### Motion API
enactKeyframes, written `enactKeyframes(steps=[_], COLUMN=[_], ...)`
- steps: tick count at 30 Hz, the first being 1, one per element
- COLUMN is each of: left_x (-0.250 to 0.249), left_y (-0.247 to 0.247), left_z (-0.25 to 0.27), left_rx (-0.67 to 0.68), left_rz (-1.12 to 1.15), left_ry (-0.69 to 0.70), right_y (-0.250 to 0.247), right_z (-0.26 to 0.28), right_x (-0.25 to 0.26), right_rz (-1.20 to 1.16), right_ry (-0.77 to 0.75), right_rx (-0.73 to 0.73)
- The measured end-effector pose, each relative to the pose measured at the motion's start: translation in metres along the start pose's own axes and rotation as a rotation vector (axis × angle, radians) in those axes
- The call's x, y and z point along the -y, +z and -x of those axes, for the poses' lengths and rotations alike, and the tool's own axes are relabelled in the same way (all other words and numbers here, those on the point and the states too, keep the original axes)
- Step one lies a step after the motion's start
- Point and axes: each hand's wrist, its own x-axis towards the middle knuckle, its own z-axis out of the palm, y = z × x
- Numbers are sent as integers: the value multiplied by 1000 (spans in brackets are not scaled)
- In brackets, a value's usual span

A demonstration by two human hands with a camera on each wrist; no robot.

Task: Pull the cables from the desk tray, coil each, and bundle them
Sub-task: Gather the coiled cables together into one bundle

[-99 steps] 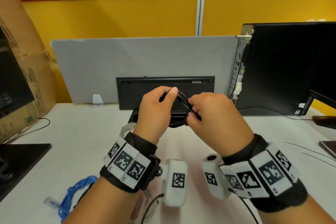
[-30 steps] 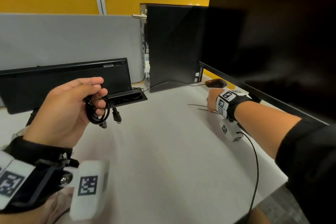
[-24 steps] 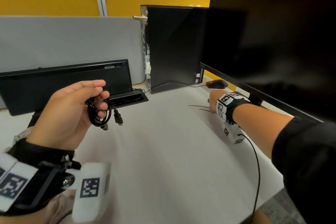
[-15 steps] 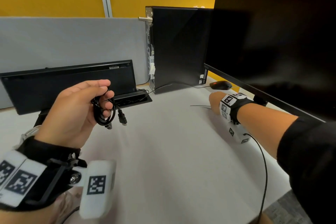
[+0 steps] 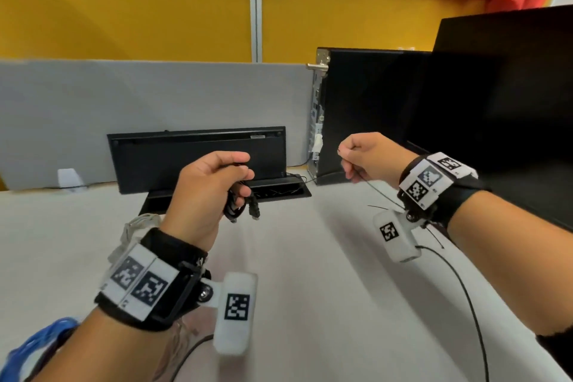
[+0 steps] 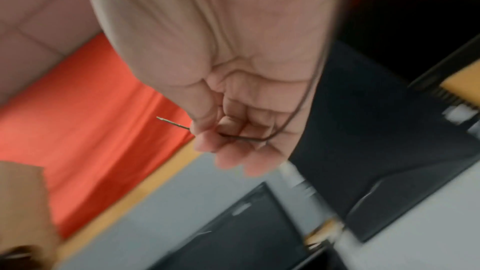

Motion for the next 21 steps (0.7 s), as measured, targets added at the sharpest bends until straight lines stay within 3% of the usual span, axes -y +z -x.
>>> enactKeyframes(steps=[5, 10, 15, 21], left_x=[3, 3, 2, -2], left_y=[-3, -5, -17, -37], left_z=[-1, -2, -9, -20], left_rx=[-4, -34, -114, -214], left_rz=[-120, -141, -201, -71], left_ry=[64, 148, 207, 142], right_y=[55, 99, 122, 113], right_z=[12, 16, 11, 7], right_x=[46, 73, 75, 60], right_rz=[-289, -231, -284, -398], right_ry=[-110, -176, -190, -218], right_rx=[210, 396, 381, 389])
